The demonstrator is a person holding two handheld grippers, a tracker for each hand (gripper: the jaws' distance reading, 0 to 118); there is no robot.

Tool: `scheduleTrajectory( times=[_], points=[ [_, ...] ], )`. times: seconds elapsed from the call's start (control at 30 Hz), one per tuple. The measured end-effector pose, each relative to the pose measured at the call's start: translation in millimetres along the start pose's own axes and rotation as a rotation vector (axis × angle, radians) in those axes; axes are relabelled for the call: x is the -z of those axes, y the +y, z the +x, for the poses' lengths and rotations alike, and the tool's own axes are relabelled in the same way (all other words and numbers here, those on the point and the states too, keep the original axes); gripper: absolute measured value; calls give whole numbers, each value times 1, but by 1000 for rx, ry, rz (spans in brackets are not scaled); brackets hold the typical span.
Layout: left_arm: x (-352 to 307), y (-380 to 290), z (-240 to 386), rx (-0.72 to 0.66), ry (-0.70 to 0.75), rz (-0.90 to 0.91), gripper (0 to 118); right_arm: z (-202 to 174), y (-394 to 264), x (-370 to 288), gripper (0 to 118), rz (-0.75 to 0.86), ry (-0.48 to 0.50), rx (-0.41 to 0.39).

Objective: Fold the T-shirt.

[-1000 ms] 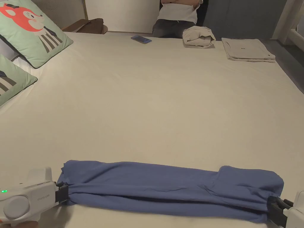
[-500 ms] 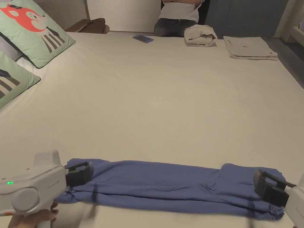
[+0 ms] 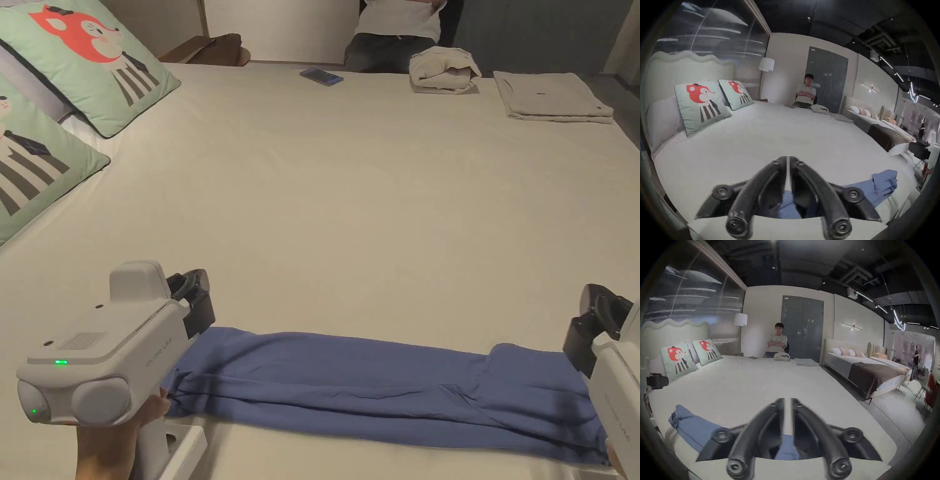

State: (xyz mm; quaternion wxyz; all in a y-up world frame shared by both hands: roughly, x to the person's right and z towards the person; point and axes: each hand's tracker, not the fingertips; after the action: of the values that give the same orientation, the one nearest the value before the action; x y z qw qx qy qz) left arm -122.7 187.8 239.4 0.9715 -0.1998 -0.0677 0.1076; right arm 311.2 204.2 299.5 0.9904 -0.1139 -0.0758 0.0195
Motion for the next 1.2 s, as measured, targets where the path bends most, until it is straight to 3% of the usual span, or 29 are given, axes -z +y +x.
scheduleTrajectory(
  times=[0.17,0.23,0.37,0.53,0.57,0.77,0.83,0.9,1.03,1.2],
  points=[
    [5,1,-49,-190,-139,-141,0,-11,0,0,0,4,11,-14],
    [8,7,-83,-339,-255,-212,0,-13,1,1,0,1,11,-22],
    [15,8,-141,-589,-345,-316,0,-17,1,5,0,-8,10,-25],
    [33,-4,-212,-608,-326,-409,0,-22,-2,10,0,-27,2,-34],
    [27,-9,-177,-608,-340,-444,0,-23,-2,11,0,-32,1,-37],
    [52,-33,-215,-608,-320,-529,2,-26,-5,17,0,-52,-3,-50],
    [37,-13,-192,-579,-324,-518,33,-27,-6,18,0,-57,-6,-58],
    [41,-15,-190,-579,-318,-523,81,-27,-7,19,0,-64,-6,-60],
    [47,-25,-188,-581,-313,-569,96,-26,-8,21,0,-74,-11,-63],
    [55,-30,-188,-591,-329,-562,96,-23,-10,24,0,-82,-11,-61]
  ],
)
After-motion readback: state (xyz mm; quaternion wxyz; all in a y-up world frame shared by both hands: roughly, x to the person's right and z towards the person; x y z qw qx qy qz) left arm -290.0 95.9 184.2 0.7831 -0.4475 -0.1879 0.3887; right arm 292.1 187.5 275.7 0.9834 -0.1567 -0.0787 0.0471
